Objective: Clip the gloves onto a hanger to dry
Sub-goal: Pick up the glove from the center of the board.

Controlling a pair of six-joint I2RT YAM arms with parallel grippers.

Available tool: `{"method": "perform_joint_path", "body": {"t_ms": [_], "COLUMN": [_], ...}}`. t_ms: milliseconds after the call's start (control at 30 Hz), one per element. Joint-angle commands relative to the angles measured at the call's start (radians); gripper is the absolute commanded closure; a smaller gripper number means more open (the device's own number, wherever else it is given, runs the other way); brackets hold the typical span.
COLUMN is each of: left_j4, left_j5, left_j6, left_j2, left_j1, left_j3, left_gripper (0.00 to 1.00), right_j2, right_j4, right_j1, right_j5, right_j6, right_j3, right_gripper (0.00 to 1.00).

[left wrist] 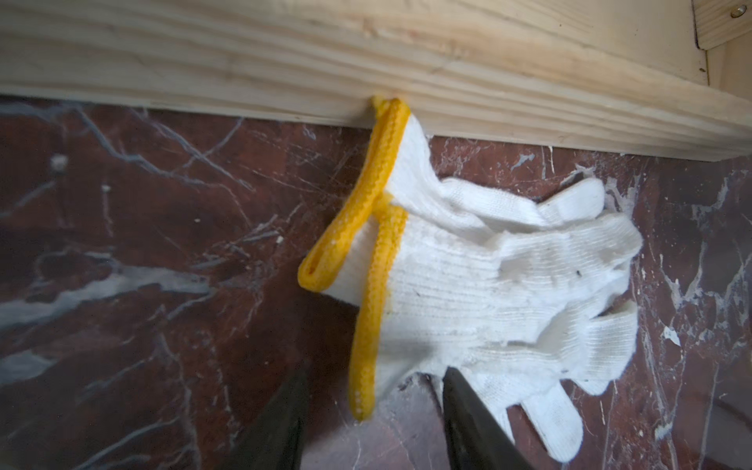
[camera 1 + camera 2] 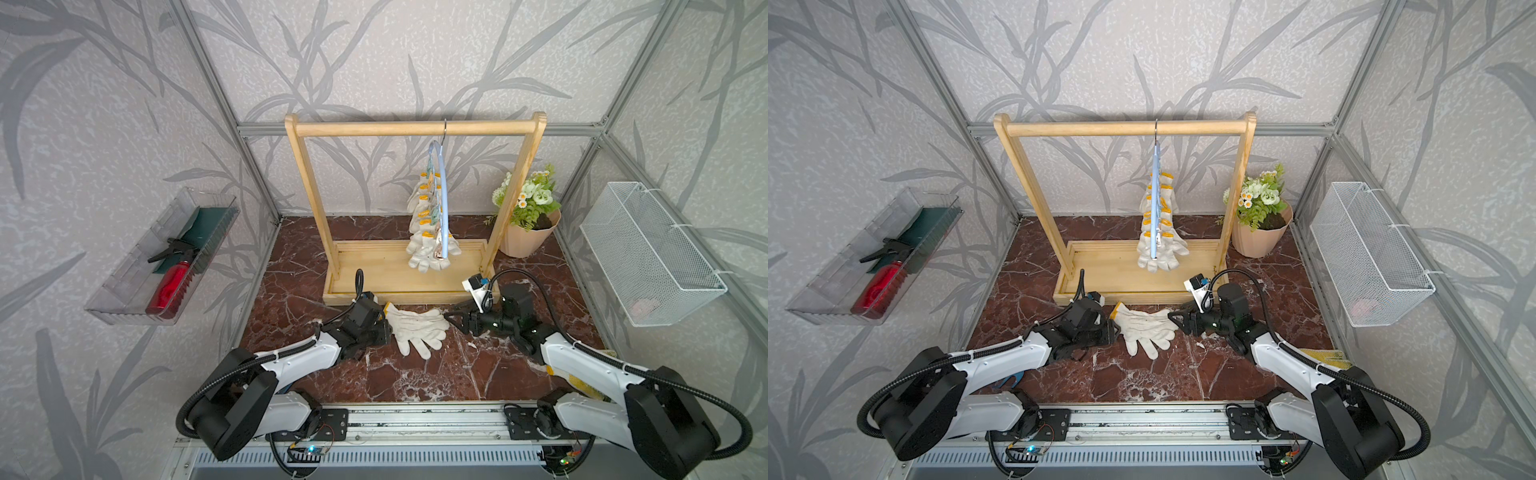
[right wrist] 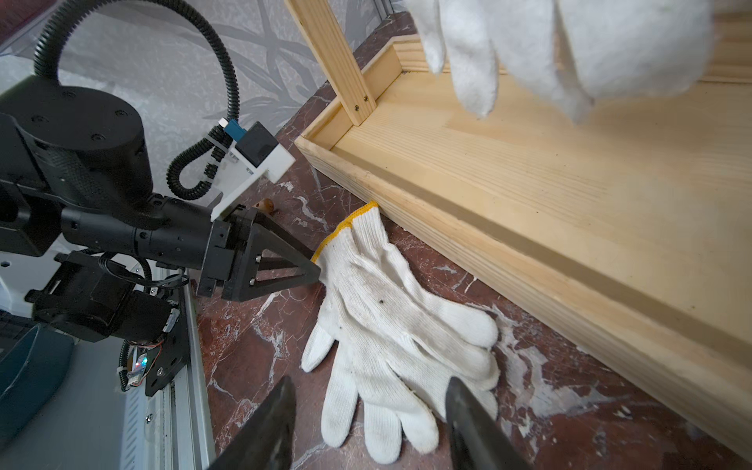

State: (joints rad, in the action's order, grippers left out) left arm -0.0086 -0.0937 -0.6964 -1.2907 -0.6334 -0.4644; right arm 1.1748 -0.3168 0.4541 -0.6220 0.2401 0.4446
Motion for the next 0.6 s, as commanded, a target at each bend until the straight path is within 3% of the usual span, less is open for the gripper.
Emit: {"method": "perform_joint_path", "body": {"t_ms": [0, 100, 233, 367, 567], "left_j4": [0.083, 0.122, 0.172, 0.076, -0.245], "left_j5": [-0.028, -0.045, -0.095, -0.150, -0.261], "left_j6": [-0.036, -0.029, -0.001, 0.078, 0.342], "left_j2": [-0.025, -0.062, -0.104, -0.067, 0.063], "left_j1": [-0.004, -0.004, -0.005, -0.005, -0.004], "left_j3": [0.006, 0.009, -0.010, -0.072, -0.237], "left_gripper": [0.51, 0.61, 0.82, 0.99, 1.00], "right_j2": [0.015, 0.026, 0.038, 0.051, 0.084], "right_j4": [-0.042, -0.052, -0.060, -0.061, -0.063], "right_j1": [0.009, 0.009, 0.011, 0.014, 0.063], "right_j5": [-0.019, -0.028, -0.064, -0.156, -0.288], "right_j6": [0.011, 0.013, 0.013, 0.013, -0.004], "right_j3": [-0.002, -0.007, -0.009, -0.001, 0.034], "right_gripper": [0.41, 0.41, 0.42, 0.41, 0.41]}}
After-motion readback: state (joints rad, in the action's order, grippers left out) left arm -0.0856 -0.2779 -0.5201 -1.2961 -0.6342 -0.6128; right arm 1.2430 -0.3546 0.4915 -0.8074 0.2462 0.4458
